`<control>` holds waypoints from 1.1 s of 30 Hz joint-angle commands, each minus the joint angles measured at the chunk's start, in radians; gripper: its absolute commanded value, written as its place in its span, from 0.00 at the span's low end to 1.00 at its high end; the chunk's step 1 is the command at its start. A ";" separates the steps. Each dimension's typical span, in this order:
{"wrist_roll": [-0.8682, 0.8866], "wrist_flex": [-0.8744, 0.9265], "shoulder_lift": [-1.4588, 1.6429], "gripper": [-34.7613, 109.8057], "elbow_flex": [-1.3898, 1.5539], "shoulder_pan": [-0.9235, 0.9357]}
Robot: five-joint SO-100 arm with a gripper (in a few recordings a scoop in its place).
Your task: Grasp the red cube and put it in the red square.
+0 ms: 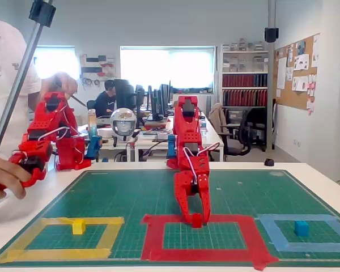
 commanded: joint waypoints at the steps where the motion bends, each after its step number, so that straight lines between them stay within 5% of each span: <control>1: -0.008 -0.031 0.186 0.35 0.057 -0.028; 12: -0.011 -0.031 0.324 0.34 0.201 -0.031; 17: -0.012 -0.031 0.354 0.23 0.252 -0.020; 33: -0.012 -0.031 0.281 0.23 0.270 -0.017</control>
